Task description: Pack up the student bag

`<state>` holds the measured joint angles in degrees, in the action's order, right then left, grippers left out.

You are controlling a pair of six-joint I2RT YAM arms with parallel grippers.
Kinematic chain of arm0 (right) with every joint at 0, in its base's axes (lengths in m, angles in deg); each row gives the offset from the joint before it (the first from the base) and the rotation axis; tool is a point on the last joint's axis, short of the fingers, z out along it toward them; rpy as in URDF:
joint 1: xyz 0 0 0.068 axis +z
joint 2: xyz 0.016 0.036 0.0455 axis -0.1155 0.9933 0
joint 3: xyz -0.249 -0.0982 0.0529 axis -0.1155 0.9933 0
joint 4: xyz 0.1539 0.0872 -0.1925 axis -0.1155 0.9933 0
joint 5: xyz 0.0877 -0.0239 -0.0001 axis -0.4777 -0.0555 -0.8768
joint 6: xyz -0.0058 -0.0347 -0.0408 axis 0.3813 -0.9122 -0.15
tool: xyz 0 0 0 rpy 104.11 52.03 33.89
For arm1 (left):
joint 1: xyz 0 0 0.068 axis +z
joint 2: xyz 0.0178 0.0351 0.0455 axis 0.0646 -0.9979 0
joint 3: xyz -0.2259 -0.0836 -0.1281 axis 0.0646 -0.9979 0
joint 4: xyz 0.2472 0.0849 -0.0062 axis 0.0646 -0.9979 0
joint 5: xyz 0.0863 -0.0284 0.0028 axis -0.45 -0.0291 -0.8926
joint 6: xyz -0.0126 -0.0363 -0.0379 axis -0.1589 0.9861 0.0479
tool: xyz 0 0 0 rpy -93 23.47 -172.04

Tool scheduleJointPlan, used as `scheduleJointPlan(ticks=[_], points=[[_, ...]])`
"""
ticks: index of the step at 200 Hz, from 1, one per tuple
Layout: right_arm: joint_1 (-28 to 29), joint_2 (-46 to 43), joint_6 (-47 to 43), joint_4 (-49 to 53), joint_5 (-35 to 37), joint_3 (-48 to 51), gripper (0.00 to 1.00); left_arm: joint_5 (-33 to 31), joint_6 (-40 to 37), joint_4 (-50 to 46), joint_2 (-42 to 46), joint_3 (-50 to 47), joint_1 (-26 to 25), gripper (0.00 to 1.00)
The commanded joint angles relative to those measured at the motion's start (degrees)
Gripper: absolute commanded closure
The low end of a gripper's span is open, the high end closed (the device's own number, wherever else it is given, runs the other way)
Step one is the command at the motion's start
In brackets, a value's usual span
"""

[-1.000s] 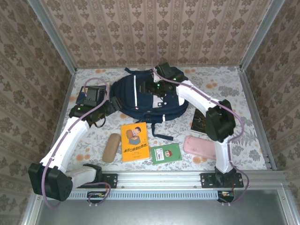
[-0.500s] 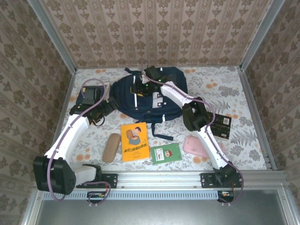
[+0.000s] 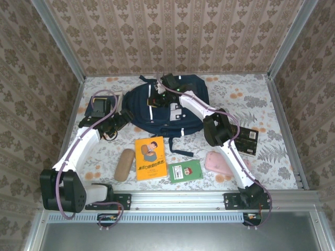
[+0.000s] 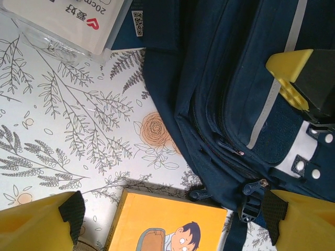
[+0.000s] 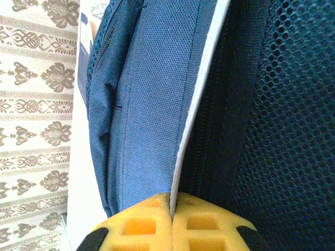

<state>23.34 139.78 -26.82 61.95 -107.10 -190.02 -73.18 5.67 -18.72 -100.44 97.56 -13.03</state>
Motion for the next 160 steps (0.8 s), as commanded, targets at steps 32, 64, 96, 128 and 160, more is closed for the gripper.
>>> scheduleJointPlan(ticks=[32, 64, 96, 128, 160], points=[[-4.02, -10.89, -15.52, 21.91, -3.38, -9.91, 1.00, 2.10, -0.15, 0.10, 1.69, 0.46, 0.38, 0.08], [-6.97, -18.22, -24.76, 32.09, -0.74, -9.06, 1.00, 2.44, -1.15, -1.09, 3.54, 2.13, -0.65, 0.08], [-6.50, -29.94, -37.08, 31.24, -0.54, 3.90, 1.00, 1.78, -0.36, -1.18, 5.75, 3.04, -2.39, 0.08], [-3.26, -42.80, -51.80, 26.52, 7.43, 20.11, 1.00, -0.61, -0.66, -1.91, 7.49, 4.62, -5.13, 0.08], [-2.47, -54.41, -65.84, 16.55, 8.40, 35.91, 1.00, -4.04, -2.50, -3.94, 9.16, 6.29, -5.96, 0.07]])
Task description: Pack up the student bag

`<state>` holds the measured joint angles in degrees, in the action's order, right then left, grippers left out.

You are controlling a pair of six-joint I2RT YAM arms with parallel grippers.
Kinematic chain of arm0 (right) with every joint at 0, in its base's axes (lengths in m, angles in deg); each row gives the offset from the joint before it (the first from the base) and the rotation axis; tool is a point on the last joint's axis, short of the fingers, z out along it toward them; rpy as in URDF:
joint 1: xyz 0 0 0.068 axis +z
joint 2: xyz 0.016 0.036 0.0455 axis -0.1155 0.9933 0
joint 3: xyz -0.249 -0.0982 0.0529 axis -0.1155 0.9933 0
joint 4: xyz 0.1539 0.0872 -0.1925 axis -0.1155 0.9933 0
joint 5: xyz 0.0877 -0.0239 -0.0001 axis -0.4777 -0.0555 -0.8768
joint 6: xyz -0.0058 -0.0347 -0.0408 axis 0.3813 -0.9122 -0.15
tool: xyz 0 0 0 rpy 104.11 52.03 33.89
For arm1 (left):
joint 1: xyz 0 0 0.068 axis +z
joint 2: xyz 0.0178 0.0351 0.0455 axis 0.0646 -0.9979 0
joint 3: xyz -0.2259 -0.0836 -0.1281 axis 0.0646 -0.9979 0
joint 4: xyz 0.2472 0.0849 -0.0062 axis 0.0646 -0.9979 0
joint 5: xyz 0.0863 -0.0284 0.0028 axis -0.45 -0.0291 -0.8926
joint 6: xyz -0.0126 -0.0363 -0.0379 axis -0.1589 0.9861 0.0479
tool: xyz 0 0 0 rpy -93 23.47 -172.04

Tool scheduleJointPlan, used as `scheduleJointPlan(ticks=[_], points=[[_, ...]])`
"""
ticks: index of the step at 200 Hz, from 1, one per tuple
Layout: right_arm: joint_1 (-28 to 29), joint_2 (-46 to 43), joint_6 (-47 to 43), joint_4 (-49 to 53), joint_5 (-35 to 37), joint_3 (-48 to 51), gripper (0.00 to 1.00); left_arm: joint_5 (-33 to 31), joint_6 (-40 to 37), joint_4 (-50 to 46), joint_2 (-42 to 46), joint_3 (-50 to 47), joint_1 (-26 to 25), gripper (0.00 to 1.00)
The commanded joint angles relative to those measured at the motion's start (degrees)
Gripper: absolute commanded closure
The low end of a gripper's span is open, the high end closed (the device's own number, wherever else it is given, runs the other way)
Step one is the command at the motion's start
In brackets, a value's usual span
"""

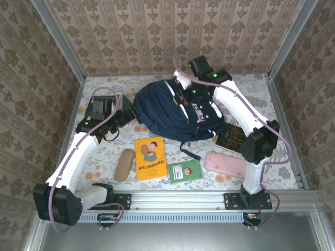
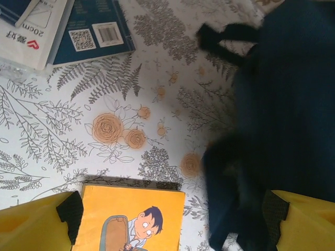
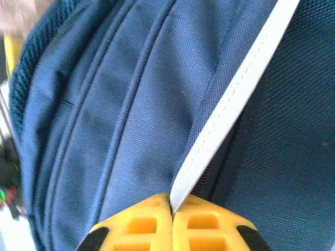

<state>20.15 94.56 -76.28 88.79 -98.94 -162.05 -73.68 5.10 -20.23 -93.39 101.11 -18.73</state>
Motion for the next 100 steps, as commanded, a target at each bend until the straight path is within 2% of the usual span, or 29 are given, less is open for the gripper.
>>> scheduleJointPlan(ticks=[1, 34, 73, 88, 100], points=[[0.72, -9.50, -17.00, -10.67, 0.24, 8.31, 1.00, -3.58, -1.99, -2.47, 2.12, 2.89, -0.26, 0.07], [0.72, -14.64, -29.87, -13.92, 1.45, 14.59, 1.00, -5.44, -3.37, -4.66, 2.83, 4.71, -0.11, 0.06], [1.15, -19.84, -44.60, -17.18, 5.08, 24.48, 1.00, -4.03, -4.88, -4.47, 2.45, 3.01, 1.27, 0.06], [1.51, -20.94, -45.31, -17.82, 5.22, 27.65, 1.00, -1.77, -4.61, -3.60, 1.39, 1.67, 2.09, 0.06], [1.52, -20.74, -41.72, -18.19, 3.86, 28.52, 1.00, 0.17, -4.63, -2.68, 0.27, 0.92, 2.20, 0.07]])
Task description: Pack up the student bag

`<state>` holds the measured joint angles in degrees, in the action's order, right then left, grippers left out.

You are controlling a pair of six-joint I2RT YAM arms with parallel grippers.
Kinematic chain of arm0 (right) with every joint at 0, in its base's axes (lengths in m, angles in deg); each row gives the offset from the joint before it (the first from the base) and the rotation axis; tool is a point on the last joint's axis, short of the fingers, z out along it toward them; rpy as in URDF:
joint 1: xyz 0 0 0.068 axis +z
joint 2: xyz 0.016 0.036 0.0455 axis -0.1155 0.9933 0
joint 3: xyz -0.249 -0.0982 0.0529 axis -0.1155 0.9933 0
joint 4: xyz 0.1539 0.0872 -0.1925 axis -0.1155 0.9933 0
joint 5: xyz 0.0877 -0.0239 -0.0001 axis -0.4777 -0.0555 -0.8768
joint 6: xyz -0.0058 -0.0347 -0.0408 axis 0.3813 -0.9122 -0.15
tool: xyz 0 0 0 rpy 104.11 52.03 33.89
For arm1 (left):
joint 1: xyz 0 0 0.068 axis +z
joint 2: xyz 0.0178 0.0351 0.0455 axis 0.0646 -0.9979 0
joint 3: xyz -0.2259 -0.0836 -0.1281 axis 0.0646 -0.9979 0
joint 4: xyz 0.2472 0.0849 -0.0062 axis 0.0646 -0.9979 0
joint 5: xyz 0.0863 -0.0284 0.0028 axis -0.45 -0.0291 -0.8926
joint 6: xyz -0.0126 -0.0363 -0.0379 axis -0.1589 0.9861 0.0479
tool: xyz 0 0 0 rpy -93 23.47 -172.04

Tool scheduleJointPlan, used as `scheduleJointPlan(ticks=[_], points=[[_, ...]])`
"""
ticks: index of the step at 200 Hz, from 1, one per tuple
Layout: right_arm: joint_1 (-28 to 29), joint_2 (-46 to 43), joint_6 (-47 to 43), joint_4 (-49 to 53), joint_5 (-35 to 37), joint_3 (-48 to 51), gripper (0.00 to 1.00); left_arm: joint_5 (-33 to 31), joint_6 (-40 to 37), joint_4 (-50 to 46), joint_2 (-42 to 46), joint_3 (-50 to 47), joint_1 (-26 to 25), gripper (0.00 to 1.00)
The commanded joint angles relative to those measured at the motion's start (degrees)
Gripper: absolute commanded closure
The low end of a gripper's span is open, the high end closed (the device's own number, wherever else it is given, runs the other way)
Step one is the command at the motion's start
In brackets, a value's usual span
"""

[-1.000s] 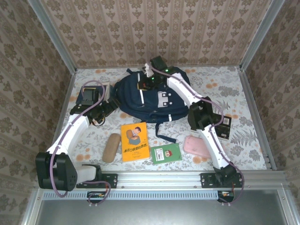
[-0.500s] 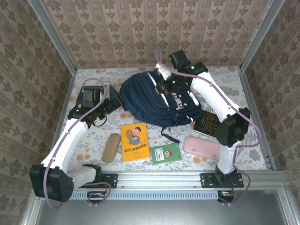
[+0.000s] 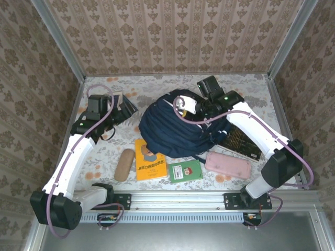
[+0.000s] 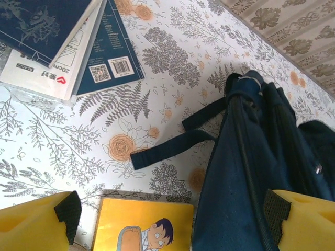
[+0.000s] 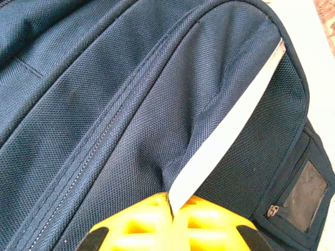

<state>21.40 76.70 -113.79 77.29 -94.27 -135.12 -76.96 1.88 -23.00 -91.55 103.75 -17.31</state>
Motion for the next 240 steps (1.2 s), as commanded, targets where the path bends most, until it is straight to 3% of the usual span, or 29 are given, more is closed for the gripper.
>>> scheduleJointPlan(ticks=[1, 16, 49, 71, 82, 113, 130, 168, 202, 240], points=[[0.27, -2.82, -3.73, -6.72, -0.92, 1.64, 1.00, 3.66, -1.44, 0.23, -1.69, -1.77, 0.78, 0.07], [0.29, -1.18, 4.23, -8.05, -2.78, 1.71, 1.00, 5.76, -2.14, 0.85, -3.46, -1.63, 0.39, 0.10], [0.28, 5.59, 35.26, -15.67, -2.19, -2.16, 1.00, 5.29, -5.80, -0.04, -4.74, 0.87, -2.21, 0.11], [0.11, 10.77, 49.45, -15.59, -3.37, -7.39, 1.00, 4.75, -8.78, -0.13, -3.73, 1.68, -4.21, 0.13], [-0.08, 13.03, 54.77, -16.04, -5.13, -9.77, 1.00, 4.65, -11.01, -0.11, -2.91, 2.01, -5.94, 0.13], [-1.13, 17.02, 76.90, -17.41, 3.26, -14.90, 1.00, 1.97, -17.75, -0.08, -0.01, 1.94, -12.13, 0.13], [-2.80, 20.14, 86.84, -15.01, 1.15, -19.79, 1.00, 1.97, -20.87, 1.63, 1.54, 0.53, -16.61, 0.16], [-4.63, 25.66, 100.23, -8.55, -0.39, -29.49, 1.00, -0.67, -21.97, 8.65, 1.10, -3.99, -24.16, 0.30], [-5.76, 27.55, 108.99, -6.75, -2.25, -32.93, 1.00, -6.38, -23.10, 20.93, -0.67, -9.23, -29.84, 0.30], [-7.54, 27.51, 117.46, -11.13, -7.41, -32.34, 1.00, -9.80, -29.94, 32.22, -6.94, -11.39, -34.30, 0.27]])
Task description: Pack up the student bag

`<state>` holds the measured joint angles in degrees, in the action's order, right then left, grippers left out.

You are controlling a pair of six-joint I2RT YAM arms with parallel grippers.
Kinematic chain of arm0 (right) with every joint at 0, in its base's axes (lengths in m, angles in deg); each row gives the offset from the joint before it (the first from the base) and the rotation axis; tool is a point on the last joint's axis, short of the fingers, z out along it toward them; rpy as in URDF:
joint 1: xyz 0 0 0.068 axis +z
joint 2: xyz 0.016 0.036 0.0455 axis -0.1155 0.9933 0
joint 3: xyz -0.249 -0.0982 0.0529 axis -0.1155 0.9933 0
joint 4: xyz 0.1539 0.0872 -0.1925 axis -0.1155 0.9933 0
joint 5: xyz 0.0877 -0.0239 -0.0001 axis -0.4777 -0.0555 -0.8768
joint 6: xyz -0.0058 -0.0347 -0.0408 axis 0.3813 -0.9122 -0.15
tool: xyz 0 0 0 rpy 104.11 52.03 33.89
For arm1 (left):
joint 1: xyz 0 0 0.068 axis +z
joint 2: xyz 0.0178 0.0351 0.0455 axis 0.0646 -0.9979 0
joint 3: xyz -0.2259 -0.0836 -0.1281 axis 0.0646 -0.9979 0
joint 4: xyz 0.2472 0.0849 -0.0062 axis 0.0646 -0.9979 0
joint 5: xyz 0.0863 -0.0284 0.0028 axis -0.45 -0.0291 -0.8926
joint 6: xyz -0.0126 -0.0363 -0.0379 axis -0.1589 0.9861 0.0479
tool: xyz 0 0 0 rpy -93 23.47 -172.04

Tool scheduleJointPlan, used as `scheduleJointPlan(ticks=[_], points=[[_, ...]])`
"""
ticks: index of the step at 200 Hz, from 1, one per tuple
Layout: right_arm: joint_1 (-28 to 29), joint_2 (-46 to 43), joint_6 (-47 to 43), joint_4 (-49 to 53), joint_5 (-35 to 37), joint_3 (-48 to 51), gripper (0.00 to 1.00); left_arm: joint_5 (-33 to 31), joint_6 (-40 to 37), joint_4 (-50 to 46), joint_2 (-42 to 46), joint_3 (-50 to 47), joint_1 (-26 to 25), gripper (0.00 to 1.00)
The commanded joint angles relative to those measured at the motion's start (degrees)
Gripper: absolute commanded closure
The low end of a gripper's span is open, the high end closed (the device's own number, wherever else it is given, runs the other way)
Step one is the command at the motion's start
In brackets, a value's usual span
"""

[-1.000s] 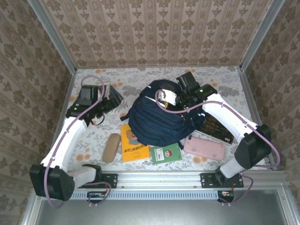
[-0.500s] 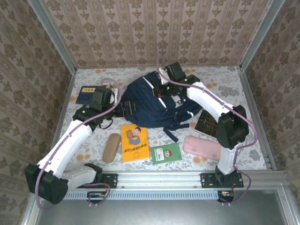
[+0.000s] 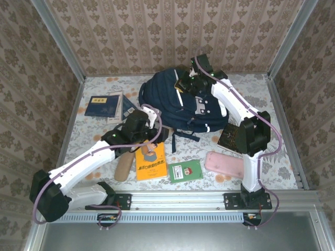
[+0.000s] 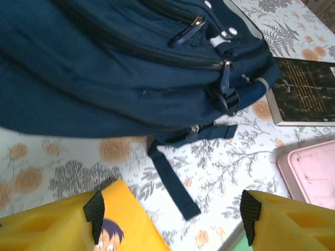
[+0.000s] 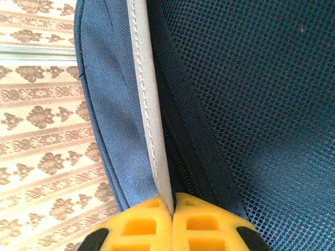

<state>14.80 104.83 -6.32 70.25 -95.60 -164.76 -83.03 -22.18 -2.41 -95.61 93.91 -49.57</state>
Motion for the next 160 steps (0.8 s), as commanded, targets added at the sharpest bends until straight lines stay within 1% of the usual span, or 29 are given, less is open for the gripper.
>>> scheduleJointPlan(ticks=[1, 15, 21, 42, 57, 69, 81, 90, 102, 110, 121, 139, 150, 157, 160], points=[[-0.99, -0.59, 10.20, -4.14, -6.27, -2.73, 1.00, -3.70, -5.96, 12.18, -3.04, -1.60, -2.08, 0.27], [-1.63, -0.26, 12.27, -4.37, -8.26, -3.02, 1.00, -2.87, -7.73, 19.25, -5.09, -4.24, -2.39, 0.27], [-1.86, -0.10, 12.74, -6.08, -9.09, -3.22, 1.00, -2.06, -8.66, 22.64, -5.81, -5.53, -2.47, 0.27], [-2.57, 0.40, 12.46, -5.34, -10.80, -4.62, 1.00, -1.15, -14.17, 35.99, -7.08, -11.51, -3.14, 0.29], [-2.81, 0.66, 11.93, -5.10, -11.68, -5.10, 1.00, -2.09, -18.91, 44.04, -7.26, -15.73, -4.26, 0.25], [-2.93, 0.75, 11.49, -4.99, -12.66, -5.69, 1.00, -2.03, -20.90, 46.96, -5.91, -17.88, -4.82, 0.23], [-3.04, 0.99, 10.88, -5.04, -13.45, -6.49, 1.00, -1.74, -22.39, 46.01, -3.39, -18.11, -5.19, 0.23], [-3.17, 1.02, 10.29, -3.23, -13.63, -6.96, 1.00, -1.43, -22.61, 41.44, -1.49, -16.61, -5.33, 0.24], [-3.34, 0.90, 9.97, -3.01, -14.05, -7.16, 1.00, 1.49, -24.48, 35.08, 0.67, -14.14, -5.29, 0.27], [-3.57, 0.89, 9.73, -2.96, -14.26, -7.24, 1.00, 3.28, -25.27, 31.19, 2.39, -12.65, -5.41, 0.23], [-3.96, 0.75, 9.53, -2.79, -14.46, -7.23, 1.00, 4.45, -26.20, 26.99, 4.77, -10.80, -5.35, 0.21], [-4.58, 0.71, 9.53, -3.21, -15.15, -7.16, 1.00, 7.77, -28.49, 25.67, 8.47, -10.42, -5.12, 0.16], [-4.90, 0.82, 9.61, -3.45, -15.34, -7.16, 1.00, 7.77, -30.96, 25.84, 9.27, -10.30, -5.12, 0.11], [-5.10, 0.91, 9.79, -3.62, -15.51, -7.22, 1.00, 7.06, -32.66, 24.19, 8.99, -9.19, -5.12, 0.05], [-5.16, 0.98, 9.86, -3.77, -15.58, -7.23, 1.00, 6.57, -33.16, 23.17, 8.75, -8.40, -5.16, 0.04]])
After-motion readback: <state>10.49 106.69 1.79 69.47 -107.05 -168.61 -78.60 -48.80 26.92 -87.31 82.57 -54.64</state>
